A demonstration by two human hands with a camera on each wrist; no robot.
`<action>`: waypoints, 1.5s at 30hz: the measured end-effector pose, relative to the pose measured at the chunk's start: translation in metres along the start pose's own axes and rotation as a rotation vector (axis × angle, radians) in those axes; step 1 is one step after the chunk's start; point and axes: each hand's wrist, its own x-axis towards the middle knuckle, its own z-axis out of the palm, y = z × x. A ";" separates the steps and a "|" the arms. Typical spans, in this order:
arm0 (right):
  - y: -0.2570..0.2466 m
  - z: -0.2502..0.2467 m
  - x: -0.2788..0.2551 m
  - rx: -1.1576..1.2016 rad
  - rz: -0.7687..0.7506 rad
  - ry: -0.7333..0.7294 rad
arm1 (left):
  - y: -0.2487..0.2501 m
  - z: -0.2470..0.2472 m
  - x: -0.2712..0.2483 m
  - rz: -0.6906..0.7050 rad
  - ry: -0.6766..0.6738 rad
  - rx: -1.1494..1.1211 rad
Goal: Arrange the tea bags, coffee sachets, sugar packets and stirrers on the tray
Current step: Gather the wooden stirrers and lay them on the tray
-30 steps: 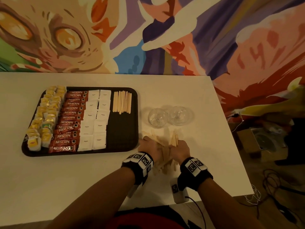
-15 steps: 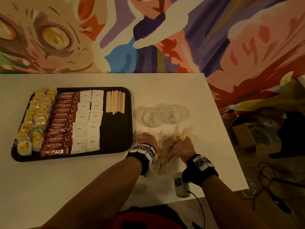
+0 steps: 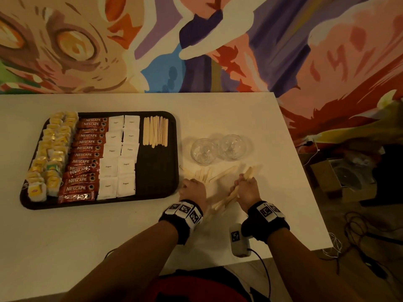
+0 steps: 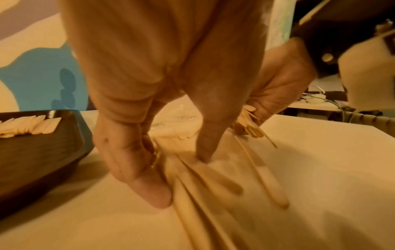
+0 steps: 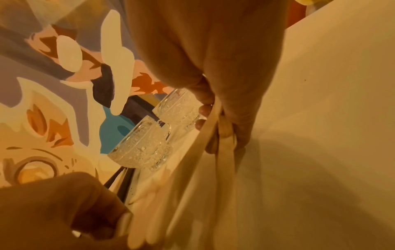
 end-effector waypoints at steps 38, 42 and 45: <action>-0.015 0.007 -0.036 0.248 0.018 -0.136 | -0.066 -0.005 -0.010 0.045 -0.219 -0.939; -0.021 0.013 -0.045 0.260 -0.018 -0.206 | -0.087 -0.020 -0.021 0.029 -0.270 -1.168; -0.025 0.022 -0.054 0.229 -0.037 -0.255 | -0.098 -0.025 -0.027 -0.017 -0.290 -1.359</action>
